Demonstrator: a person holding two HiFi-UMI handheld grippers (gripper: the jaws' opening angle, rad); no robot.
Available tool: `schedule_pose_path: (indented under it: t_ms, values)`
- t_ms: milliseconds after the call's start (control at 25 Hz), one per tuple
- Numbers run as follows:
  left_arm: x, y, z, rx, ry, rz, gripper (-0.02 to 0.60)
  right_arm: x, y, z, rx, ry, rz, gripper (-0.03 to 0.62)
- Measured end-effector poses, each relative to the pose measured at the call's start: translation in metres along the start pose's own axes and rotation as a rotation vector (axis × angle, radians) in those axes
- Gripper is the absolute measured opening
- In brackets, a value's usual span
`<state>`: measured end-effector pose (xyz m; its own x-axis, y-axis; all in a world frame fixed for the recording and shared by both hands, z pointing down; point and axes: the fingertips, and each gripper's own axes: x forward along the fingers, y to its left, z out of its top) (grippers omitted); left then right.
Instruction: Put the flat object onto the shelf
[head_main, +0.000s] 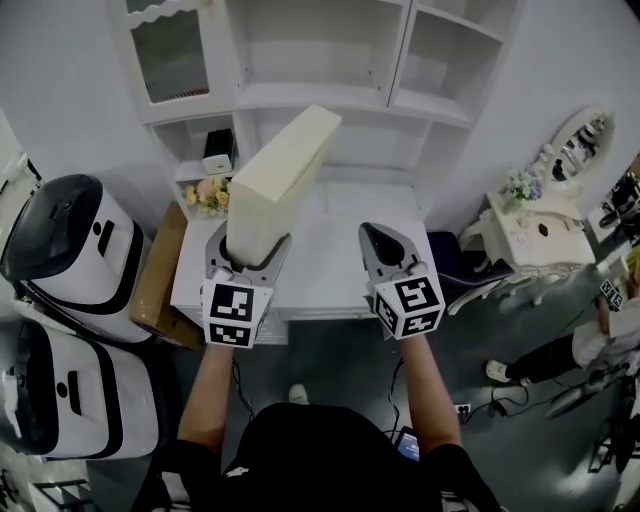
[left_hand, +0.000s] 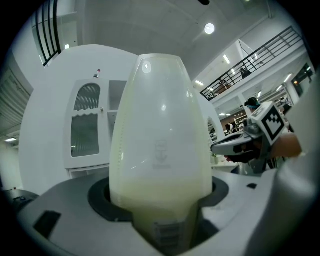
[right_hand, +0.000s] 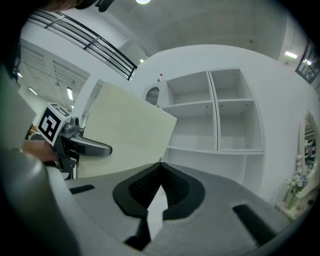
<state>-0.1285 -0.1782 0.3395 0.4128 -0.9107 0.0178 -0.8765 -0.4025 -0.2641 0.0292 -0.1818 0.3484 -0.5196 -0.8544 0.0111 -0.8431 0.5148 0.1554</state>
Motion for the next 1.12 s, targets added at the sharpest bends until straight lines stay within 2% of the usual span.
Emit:
schedule_pose_path:
  t_ms: [400, 800, 1120]
  values:
    - [0.033, 0.027, -0.016, -0.004, -0.004, -0.043, 0.311, 0.042, 0.000, -0.010, -0.013, 0.021, -0.023, -0.012]
    - [0.044, 0.036, -0.031, -0.024, -0.007, -0.072, 0.311, 0.055, 0.006, -0.025, -0.025, 0.068, -0.031, -0.012]
    - [0.052, 0.035, -0.025, -0.033, -0.027, -0.076, 0.312, 0.058, 0.001, -0.026, -0.043, 0.082, -0.033, -0.012]
